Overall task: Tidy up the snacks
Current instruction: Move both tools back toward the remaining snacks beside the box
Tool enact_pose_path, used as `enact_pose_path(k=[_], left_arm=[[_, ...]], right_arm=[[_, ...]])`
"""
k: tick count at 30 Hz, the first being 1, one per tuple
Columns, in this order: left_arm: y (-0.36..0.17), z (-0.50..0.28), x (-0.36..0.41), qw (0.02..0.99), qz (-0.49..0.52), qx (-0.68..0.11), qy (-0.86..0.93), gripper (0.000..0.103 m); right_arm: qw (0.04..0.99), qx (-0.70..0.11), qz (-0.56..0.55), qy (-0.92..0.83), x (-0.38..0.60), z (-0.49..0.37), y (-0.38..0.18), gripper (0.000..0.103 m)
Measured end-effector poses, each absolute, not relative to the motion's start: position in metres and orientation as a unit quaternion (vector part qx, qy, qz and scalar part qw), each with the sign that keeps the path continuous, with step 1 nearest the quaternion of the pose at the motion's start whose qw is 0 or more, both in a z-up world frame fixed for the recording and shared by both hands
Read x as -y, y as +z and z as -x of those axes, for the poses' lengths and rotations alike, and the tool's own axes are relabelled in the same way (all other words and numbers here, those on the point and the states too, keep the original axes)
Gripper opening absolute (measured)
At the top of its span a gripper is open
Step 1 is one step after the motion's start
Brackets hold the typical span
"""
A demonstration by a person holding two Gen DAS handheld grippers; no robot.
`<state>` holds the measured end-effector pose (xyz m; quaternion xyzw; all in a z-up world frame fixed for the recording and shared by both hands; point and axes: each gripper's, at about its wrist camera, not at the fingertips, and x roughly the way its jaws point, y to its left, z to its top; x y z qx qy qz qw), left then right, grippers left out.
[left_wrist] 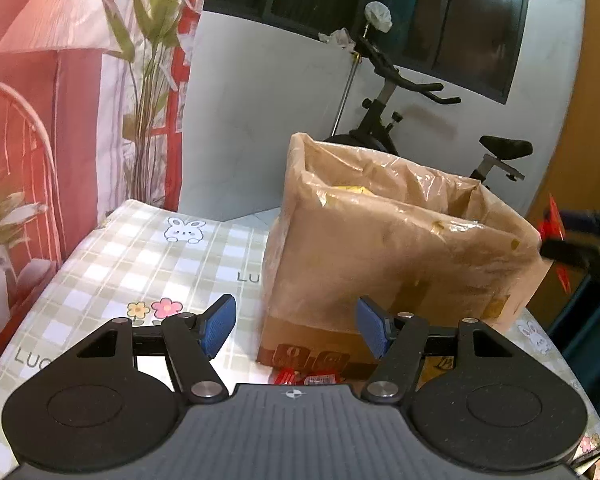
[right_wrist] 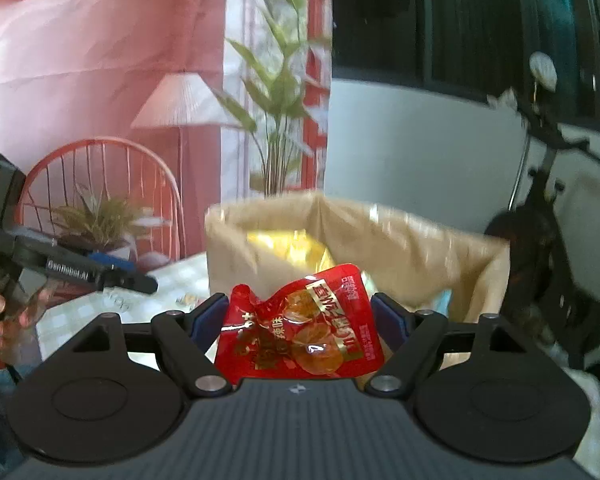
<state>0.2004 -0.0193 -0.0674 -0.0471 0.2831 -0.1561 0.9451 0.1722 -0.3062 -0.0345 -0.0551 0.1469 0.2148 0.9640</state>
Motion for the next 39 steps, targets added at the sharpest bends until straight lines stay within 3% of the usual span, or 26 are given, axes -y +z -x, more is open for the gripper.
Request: enact_pose_path(k=[8, 12, 21, 33, 39], left_arm=[[-0.062, -0.199, 0.029, 0.945, 0.052, -0.275, -0.168, 0.069], [-0.059, -0.198, 0.027, 0.947, 0.046, -0.269, -0.168, 0.069], [-0.069, -0.203, 0.02, 0.946, 0.053, -0.28, -0.157, 0.069], [-0.107, -0.204, 0.023, 0.933, 0.04, -0.321, -0.155, 0.068], [-0.123, -0.204, 0.029, 0.927, 0.025, -0.337, -0.16, 0.068]], right_arm=[[0.974, -0.159, 0.039, 0.157, 0.308, -0.263, -0.031, 0.081], [0.971, -0.188, -0.007, 0.148, 0.317, -0.287, -0.034, 0.103], [0.974, -0.157, 0.014, 0.162, 0.314, -0.247, -0.035, 0.103], [0.967, -0.149, 0.043, 0.204, 0.313, -0.164, -0.08, 0.098], [0.956, -0.188, 0.02, 0.224, 0.31, -0.155, -0.11, 0.092]])
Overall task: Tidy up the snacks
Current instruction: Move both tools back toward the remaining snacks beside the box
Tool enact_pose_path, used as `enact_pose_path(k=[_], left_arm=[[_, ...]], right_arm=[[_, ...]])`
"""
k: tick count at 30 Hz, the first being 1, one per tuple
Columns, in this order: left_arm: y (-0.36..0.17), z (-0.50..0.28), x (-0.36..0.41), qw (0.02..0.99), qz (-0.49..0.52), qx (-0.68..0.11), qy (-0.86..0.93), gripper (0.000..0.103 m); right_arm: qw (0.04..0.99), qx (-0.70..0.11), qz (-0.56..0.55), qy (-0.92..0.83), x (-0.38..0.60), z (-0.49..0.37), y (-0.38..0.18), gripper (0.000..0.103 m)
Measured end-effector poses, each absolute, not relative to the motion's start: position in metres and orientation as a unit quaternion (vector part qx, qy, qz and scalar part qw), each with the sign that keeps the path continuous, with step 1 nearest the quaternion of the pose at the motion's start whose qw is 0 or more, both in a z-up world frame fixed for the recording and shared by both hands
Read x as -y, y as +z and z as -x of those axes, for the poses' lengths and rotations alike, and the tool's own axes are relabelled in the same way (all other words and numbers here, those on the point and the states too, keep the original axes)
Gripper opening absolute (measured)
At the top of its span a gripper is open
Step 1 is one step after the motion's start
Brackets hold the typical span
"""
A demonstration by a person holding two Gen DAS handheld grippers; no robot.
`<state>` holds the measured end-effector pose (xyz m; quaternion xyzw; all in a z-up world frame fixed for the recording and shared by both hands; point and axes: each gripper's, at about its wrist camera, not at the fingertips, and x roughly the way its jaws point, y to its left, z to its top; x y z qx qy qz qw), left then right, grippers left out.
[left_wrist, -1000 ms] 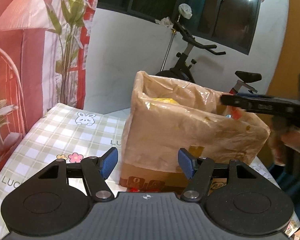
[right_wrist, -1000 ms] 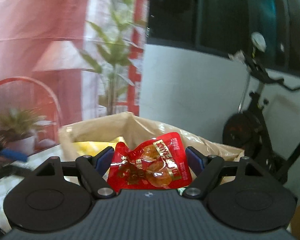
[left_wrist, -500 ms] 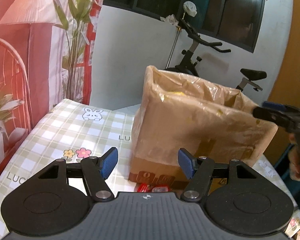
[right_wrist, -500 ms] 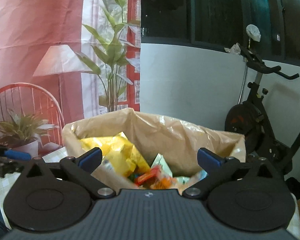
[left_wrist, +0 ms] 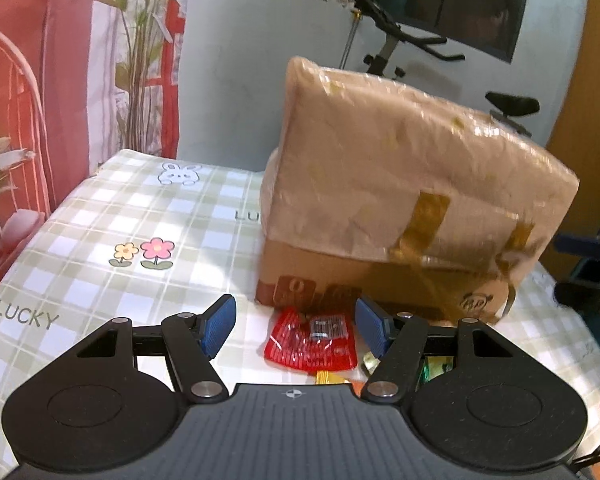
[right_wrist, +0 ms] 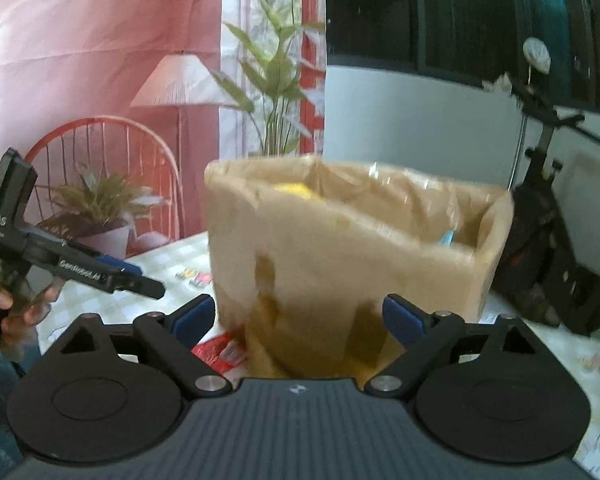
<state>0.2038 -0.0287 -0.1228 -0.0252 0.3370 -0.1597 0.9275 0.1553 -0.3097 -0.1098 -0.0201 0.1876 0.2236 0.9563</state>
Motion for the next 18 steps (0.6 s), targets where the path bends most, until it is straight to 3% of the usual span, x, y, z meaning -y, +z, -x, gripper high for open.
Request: enact_pose_path(k=[11, 13, 18], left_arm=[[-0.141, -0.202, 0.031, 0.923, 0.011, -0.352, -0.157, 0.068], [-0.144, -0.202, 0.033, 0.921, 0.011, -0.356, -0.158, 0.068], [-0.153, -0.195, 0.037, 0.915, 0.015, -0.369, -0.165, 0.068]], right_arm=[[0.922, -0.306, 0.027, 0.235, 0.284, -0.181, -0.189, 0.082], [0.918, -0.316, 0.04, 0.237, 0.278, -0.186, -0.198, 0.076], [0.914, -0.326, 0.034, 0.239, 0.277, -0.196, -0.207, 0.074]])
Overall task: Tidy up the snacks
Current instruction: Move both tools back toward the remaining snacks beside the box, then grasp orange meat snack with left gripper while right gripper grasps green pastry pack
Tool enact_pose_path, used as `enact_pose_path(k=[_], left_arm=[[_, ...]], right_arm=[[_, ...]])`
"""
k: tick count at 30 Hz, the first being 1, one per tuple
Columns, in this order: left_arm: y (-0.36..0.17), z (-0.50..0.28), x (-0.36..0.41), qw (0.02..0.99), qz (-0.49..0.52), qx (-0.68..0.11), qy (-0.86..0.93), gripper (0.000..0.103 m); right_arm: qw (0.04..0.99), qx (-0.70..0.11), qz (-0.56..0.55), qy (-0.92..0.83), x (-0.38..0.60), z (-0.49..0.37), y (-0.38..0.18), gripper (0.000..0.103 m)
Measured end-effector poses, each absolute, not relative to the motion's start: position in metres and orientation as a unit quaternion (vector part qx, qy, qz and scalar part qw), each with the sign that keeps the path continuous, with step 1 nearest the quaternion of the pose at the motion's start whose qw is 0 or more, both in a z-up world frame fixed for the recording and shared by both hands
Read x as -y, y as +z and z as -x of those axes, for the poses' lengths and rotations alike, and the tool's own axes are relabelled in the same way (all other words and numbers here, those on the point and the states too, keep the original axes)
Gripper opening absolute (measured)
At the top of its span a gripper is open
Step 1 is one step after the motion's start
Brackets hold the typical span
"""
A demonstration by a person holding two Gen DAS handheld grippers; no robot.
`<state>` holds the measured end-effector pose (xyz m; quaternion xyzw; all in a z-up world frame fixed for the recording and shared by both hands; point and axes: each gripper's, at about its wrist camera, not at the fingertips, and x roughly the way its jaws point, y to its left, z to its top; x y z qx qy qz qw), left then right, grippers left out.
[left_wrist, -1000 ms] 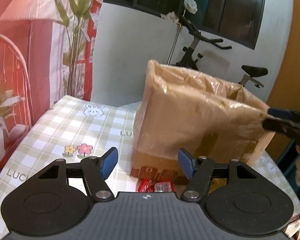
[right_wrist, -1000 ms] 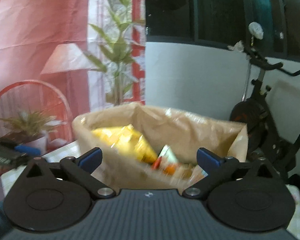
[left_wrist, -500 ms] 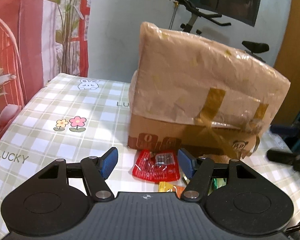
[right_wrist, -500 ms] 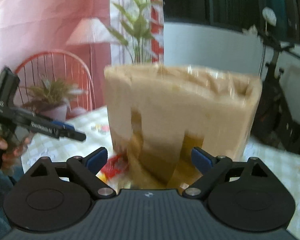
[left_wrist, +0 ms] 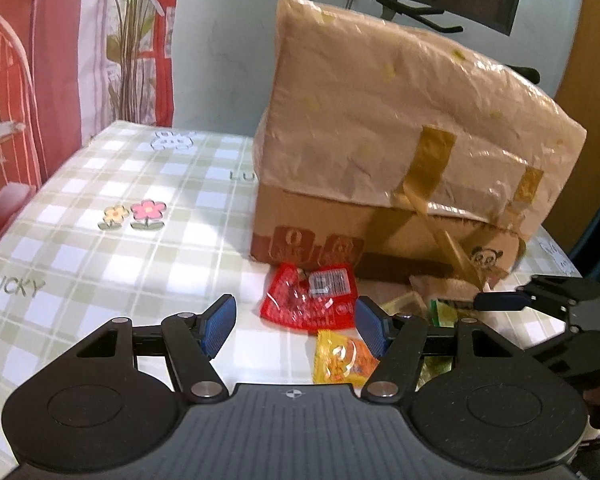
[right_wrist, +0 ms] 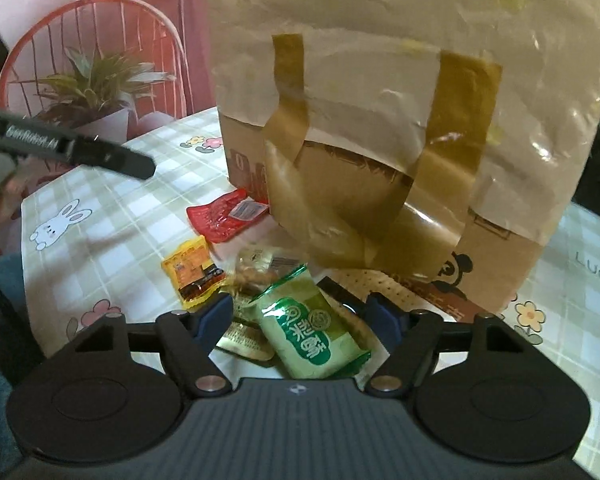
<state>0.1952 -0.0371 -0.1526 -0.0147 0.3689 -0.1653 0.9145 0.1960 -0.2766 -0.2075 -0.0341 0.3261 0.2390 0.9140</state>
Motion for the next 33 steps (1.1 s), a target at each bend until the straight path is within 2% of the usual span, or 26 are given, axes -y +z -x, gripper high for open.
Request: enact_pose_path(k=[2, 17, 18, 19, 21, 24, 33], left_arm=[[-0.157, -0.191, 0.039, 0.91, 0.02, -0.377, -0.172, 0.067], [-0.174, -0.184, 0.047, 0.89, 0.031, -0.414, -0.191, 0.062], [-0.175, -0.183, 0.047, 0.888, 0.034, -0.417, -0.191, 0.062], [-0.176, -0.183, 0.047, 0.886, 0.037, -0.42, -0.193, 0.062], [-0.178, -0.181, 0.049, 0.882, 0.04, -0.426, -0.198, 0.061], [-0.184, -0.179, 0.054, 0.875, 0.039, -0.438, -0.203, 0.06], [-0.193, -0.187, 0.067, 0.873, 0.02, -0.448, -0.193, 0.058]], right_arm=[[0.908, -0.34, 0.032, 0.244, 0.277, -0.198, -0.211, 0.07], [0.903, -0.355, 0.0, 0.243, 0.279, -0.193, -0.218, 0.07], [0.903, -0.356, -0.009, 0.241, 0.28, -0.195, -0.22, 0.066], [0.902, -0.358, -0.014, 0.241, 0.279, -0.196, -0.222, 0.057], [0.903, -0.354, -0.01, 0.244, 0.278, -0.193, -0.225, 0.05], [0.911, -0.336, -0.008, 0.238, 0.277, -0.184, -0.228, 0.046], [0.928, -0.305, -0.011, 0.212, 0.272, -0.174, -0.235, 0.045]])
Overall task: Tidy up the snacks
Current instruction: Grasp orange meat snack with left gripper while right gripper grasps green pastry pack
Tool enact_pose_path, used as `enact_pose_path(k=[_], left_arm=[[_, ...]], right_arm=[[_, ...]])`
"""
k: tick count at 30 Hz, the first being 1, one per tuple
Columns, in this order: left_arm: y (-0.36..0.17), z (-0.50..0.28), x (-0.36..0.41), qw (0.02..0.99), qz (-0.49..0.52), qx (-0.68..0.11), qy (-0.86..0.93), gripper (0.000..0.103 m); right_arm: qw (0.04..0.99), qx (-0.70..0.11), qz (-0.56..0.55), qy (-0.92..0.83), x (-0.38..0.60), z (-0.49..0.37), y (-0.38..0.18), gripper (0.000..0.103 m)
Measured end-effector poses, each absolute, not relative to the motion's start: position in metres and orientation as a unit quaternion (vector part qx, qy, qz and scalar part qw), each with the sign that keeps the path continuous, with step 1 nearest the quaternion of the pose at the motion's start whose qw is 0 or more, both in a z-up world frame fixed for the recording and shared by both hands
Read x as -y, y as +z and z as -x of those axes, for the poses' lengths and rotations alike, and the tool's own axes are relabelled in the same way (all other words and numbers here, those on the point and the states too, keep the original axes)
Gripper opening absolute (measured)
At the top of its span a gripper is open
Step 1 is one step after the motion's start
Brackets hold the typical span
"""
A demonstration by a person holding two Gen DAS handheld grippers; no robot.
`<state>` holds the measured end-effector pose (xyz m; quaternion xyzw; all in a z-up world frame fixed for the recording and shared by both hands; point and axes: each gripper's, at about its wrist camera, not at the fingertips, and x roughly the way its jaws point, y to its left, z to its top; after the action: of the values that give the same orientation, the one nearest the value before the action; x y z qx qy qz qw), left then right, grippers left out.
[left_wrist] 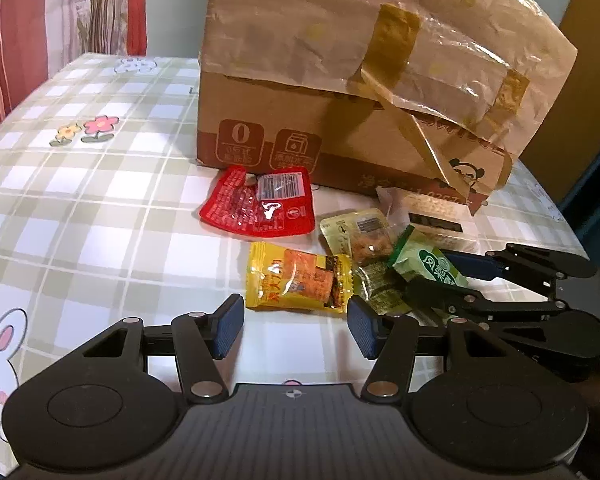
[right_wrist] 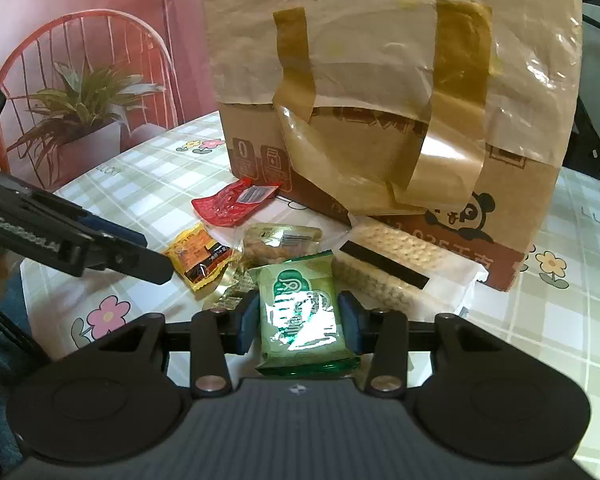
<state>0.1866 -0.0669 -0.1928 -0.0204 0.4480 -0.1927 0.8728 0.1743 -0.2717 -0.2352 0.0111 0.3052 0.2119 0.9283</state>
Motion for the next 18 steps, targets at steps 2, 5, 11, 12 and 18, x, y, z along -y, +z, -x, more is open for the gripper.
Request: enact_pose_path(k=[2, 5, 11, 12, 18], left_arm=[[-0.191, -0.186, 0.068, 0.867, 0.032, -0.455, -0.202, 0.058], [-0.191, -0.184, 0.071, 0.854, 0.06, -0.467, -0.222, 0.058], [-0.201, -0.197, 0.078, 0.855, 0.062, -0.471, -0.205, 0.058], [-0.202, -0.2, 0.077, 0.859, 0.062, -0.468, -0.199, 0.058], [-0.205, -0.22, 0.081, 0.873, 0.051, -0.45, -0.181, 0.058]], right_arm=[[0.929, -0.305, -0.023, 0.208, 0.275, -0.175, -0.236, 0.045], [0.93, -0.305, -0.04, 0.204, 0.281, -0.176, -0.237, 0.045], [0.929, -0.305, -0.047, 0.205, 0.283, -0.176, -0.237, 0.045], [0.929, -0.305, -0.05, 0.206, 0.283, -0.176, -0.237, 0.045], [0.927, -0.305, -0.058, 0.209, 0.287, -0.177, -0.238, 0.045]])
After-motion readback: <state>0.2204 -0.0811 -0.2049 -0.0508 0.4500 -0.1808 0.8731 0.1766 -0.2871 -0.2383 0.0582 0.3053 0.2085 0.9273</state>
